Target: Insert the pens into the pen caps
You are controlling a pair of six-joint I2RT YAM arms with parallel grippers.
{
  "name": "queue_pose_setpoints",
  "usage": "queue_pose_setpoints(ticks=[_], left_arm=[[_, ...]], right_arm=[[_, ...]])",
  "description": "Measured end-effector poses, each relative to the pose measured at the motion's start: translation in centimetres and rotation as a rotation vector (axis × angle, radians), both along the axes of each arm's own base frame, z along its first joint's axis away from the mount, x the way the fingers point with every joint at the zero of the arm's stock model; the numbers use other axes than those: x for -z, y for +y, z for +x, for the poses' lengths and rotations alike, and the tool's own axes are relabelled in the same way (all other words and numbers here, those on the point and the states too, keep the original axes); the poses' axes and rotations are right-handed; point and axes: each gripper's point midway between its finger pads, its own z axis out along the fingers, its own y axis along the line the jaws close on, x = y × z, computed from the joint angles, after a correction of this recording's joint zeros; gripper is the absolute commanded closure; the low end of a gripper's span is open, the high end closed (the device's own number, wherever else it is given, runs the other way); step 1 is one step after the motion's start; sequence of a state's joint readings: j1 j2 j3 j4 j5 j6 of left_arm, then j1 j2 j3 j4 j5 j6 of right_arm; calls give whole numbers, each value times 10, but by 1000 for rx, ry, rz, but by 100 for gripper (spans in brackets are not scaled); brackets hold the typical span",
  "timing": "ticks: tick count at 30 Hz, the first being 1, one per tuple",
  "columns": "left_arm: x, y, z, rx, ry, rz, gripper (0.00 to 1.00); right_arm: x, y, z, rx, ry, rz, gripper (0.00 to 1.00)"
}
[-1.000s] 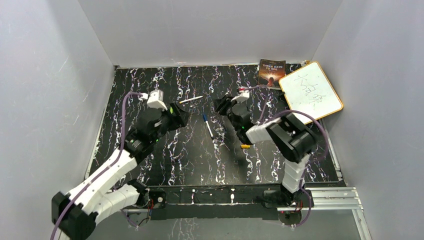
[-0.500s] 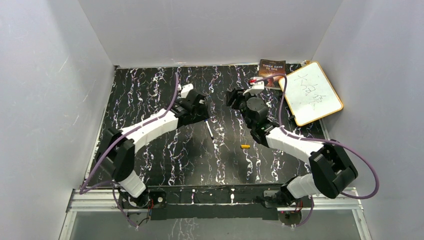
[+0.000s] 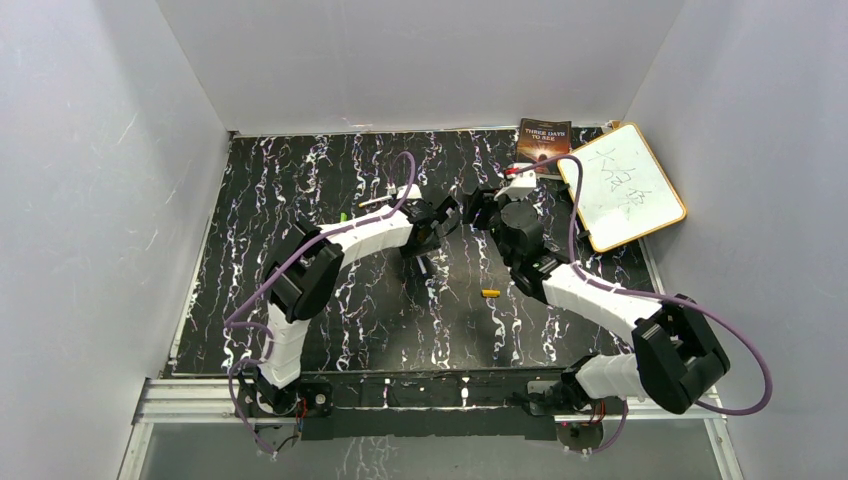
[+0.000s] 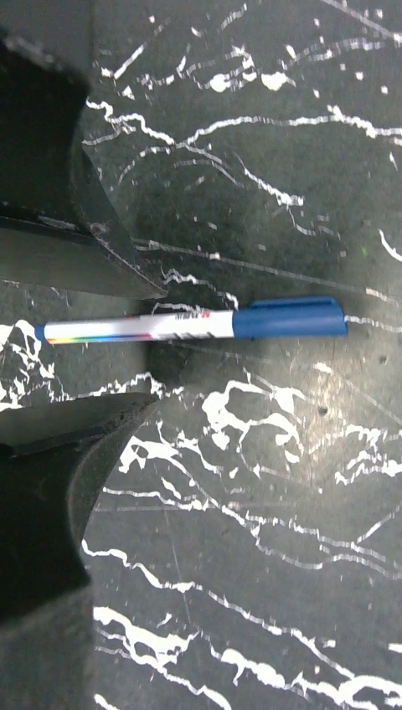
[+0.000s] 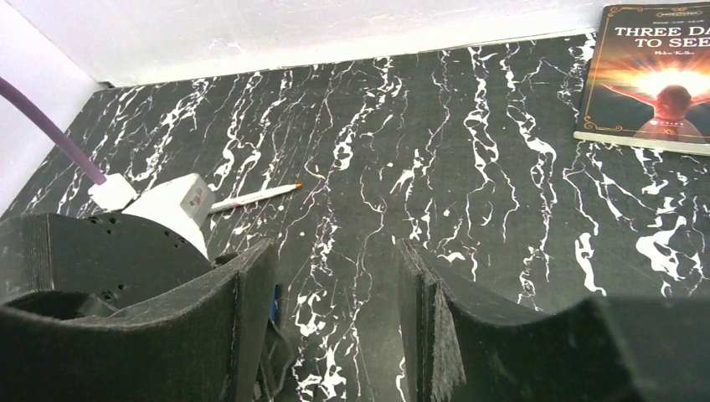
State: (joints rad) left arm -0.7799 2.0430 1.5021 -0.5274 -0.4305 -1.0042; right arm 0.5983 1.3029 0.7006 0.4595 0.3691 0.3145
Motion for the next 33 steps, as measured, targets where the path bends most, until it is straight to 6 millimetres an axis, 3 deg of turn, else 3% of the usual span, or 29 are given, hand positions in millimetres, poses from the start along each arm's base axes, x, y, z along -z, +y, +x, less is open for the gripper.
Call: queue_pose_setpoints(ticks=[5, 11, 27, 33], left_arm=[[2, 9, -3, -24, 12, 28, 57], [5, 13, -6, -27, 23, 43, 65], [15, 20, -3, 94, 52, 166, 100], [15, 32, -1, 159, 55, 223, 100]], right_arm=[[5, -12, -3, 20, 8, -5, 48], [13, -22, -2, 39, 28, -16, 48], [14, -20, -2, 19, 31, -15, 48], [14, -22, -1, 22, 31, -14, 48]])
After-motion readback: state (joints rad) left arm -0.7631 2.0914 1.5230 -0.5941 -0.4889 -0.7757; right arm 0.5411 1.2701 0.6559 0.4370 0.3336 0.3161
